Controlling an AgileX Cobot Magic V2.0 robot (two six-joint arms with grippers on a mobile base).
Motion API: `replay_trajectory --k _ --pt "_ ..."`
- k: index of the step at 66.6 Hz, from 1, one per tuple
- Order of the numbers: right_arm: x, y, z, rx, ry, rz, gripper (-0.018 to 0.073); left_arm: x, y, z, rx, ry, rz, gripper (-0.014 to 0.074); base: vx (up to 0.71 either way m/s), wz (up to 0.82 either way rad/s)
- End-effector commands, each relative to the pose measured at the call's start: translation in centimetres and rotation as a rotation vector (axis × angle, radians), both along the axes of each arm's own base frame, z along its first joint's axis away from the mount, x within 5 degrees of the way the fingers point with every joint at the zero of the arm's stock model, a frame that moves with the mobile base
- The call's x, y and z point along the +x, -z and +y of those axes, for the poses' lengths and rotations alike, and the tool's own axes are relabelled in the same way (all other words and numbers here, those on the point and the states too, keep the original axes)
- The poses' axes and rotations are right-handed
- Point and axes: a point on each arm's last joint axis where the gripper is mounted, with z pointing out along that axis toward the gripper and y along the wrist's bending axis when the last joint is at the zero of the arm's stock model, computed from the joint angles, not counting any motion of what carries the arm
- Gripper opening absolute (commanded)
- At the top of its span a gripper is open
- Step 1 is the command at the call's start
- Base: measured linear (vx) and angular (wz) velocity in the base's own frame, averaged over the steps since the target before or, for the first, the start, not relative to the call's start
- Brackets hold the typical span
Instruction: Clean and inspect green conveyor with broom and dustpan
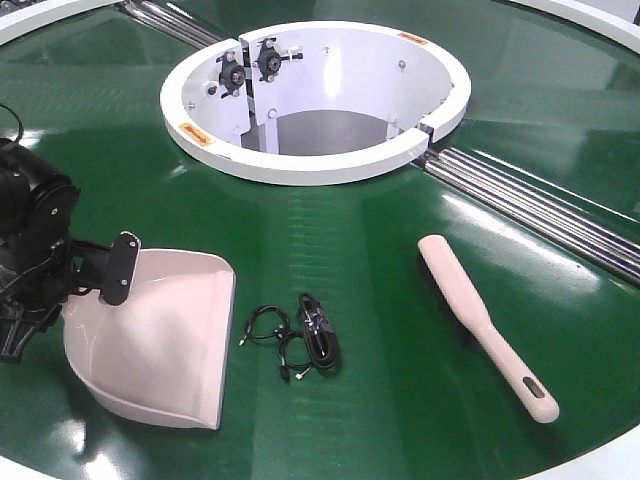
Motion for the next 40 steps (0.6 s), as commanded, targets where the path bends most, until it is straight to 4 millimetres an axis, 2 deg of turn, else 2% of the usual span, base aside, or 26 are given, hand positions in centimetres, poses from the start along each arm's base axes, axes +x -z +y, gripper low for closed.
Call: replay_trajectory --k 1,40 --pt "-0.1 -0.65 0.0 0.005 0.002 -0.082 -0.0008 0.04 -2.02 -0.15 -0.008 0.009 -0.066 -0.0006 0.0 0.0" --pt "-0.1 -0.65 0.0 0.005 0.002 -0.082 -0.0008 0.04 -2.02 -0.15 -0.008 0.009 -0.066 -0.0006 0.0 0.0"
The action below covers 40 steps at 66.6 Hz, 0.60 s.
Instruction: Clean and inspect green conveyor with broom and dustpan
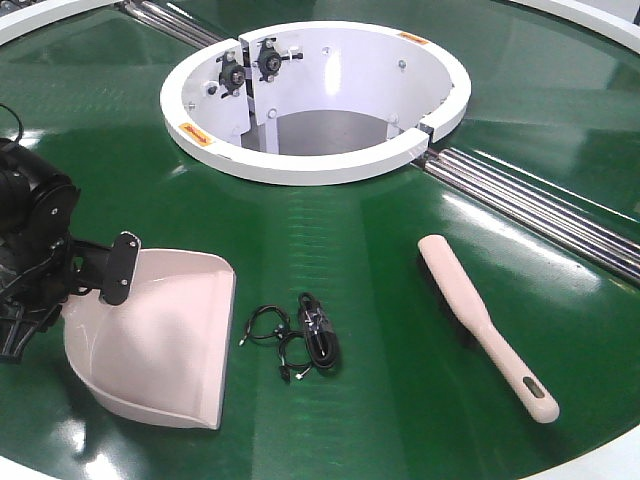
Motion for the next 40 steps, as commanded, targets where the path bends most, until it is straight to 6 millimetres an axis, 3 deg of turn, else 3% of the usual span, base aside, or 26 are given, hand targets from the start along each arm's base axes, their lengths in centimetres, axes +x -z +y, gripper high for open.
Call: replay_trajectory --k 1,13,23,40 --pt "-0.1 -0.6 0.0 0.005 0.002 -0.082 -0.0008 0.0 -2.0 -0.1 -0.007 0.01 -0.067 -0.0006 0.0 0.0" --pt "-0.3 -1.8 0.0 0.059 -0.005 -0.198 -0.0008 0.0 -2.0 -0.1 -0.007 0.01 -0.067 -0.0006 0.0 0.0" --pt "-0.7 -4.9 -0.2 0.213 -0.01 -0.295 -0.0008 0.0 -2.0 -0.1 -0.007 0.01 -0.067 -0.0006 0.0 0.0" --pt "1.9 -11.7 0.3 0.201 -0.02 -0.005 -0.0008 0.0 -2.0 -0.1 -0.007 0.01 -0.067 -0.0006 0.0 0.0"
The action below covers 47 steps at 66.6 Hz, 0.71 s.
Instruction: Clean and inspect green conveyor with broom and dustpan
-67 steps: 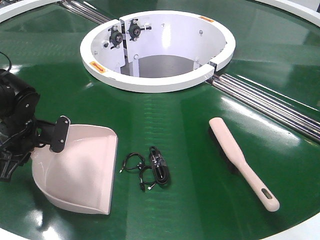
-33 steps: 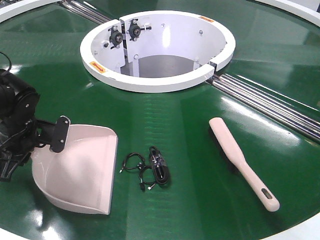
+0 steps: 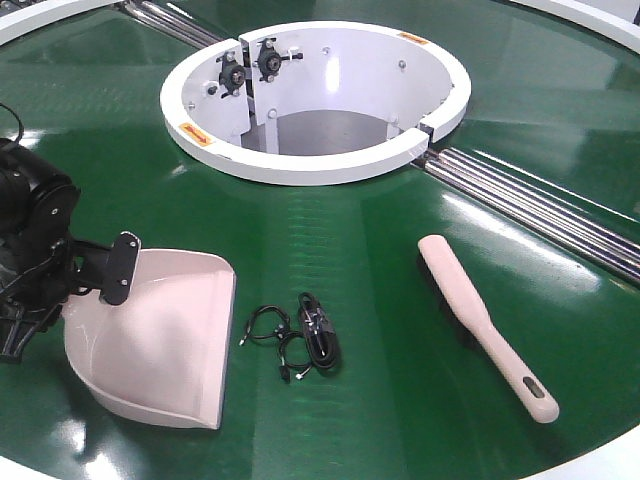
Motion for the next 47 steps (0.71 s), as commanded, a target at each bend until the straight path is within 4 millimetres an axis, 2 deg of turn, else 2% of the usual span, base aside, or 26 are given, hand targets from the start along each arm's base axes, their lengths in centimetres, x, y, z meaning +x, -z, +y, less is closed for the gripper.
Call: replay_trajectory --k 1,10,19,31,40,47 --pt "1.4 -3.3 0.2 -0.007 -0.004 0.069 -0.0008 0.0 -2.0 -0.1 -0.007 0.01 -0.067 -0.0006 0.0 0.0" --pt "3.8 -4.8 0.5 -0.048 -0.019 0.247 -0.0008 0.0 -2.0 -0.1 -0.007 0.01 -0.067 -0.0006 0.0 0.0" --pt "6.1 -4.4 0.8 0.001 -0.023 0.313 -0.0008 0.0 -2.0 -0.1 -0.007 0.01 -0.067 -0.0006 0.0 0.0" --pt "7.9 -4.7 0.9 -0.013 -0.027 0.391 0.0012 0.0 -2.0 -0.1 -0.007 0.01 -0.067 -0.0006 0.0 0.0" --pt "9.5 -5.4 1.2 -0.056 -0.049 0.487 0.0111 0.0 -2.0 -0.1 -0.007 0.01 -0.067 -0.0006 0.0 0.0" --pt "11.1 -5.6 1.5 -0.098 -0.08 0.595 0.0251 0.0 -2.0 -0.1 -0.007 0.01 -0.067 -0.0006 0.0 0.0"
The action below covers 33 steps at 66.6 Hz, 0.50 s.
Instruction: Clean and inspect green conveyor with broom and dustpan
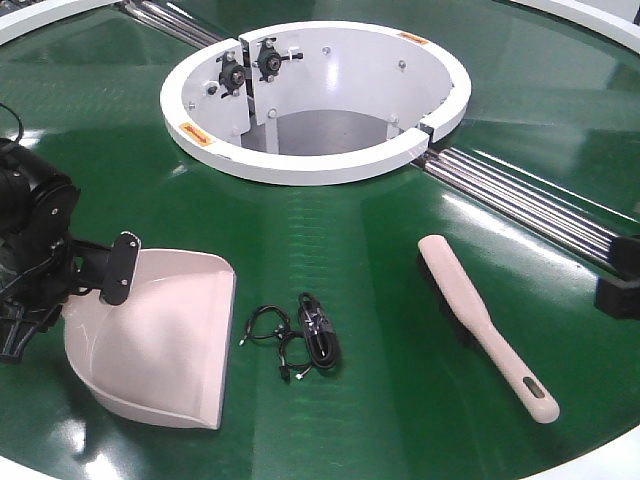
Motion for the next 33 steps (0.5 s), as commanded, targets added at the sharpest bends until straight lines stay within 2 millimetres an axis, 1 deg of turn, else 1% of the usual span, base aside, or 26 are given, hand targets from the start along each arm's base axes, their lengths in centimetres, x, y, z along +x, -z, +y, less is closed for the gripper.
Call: replay_trajectory --k 1,6,15,24,32,33 --pt "1.7 -1.7 0.2 -0.021 -0.021 -0.006 0.0268 0.0 -2.0 -0.1 -0.007 0.01 -0.067 -0.0006 0.0 0.0" --pt "2.9 -1.8 0.3 -0.023 -0.028 0.047 0.0351 0.0 -2.0 -0.1 -0.007 0.01 -0.067 -0.0006 0.0 0.0" --pt "4.8 -2.3 0.7 -0.031 -0.047 0.123 0.0434 0.0 -2.0 -0.1 -0.007 0.01 -0.067 -0.0006 0.0 0.0" --pt "6.5 -2.4 2.1 -0.056 -0.114 0.209 0.0473 0.0 -2.0 -0.1 -0.007 0.01 -0.067 -0.0006 0.0 0.0" --pt "8.2 -1.6 3.8 -0.077 -0.158 0.318 0.0471 0.0 -2.0 -0.1 -0.007 0.01 -0.067 -0.0006 0.0 0.0" --pt "8.7 -1.3 4.1 -0.081 -0.16 0.339 0.0471 0.0 -2.0 -0.1 -0.007 0.01 -0.067 -0.0006 0.0 0.0"
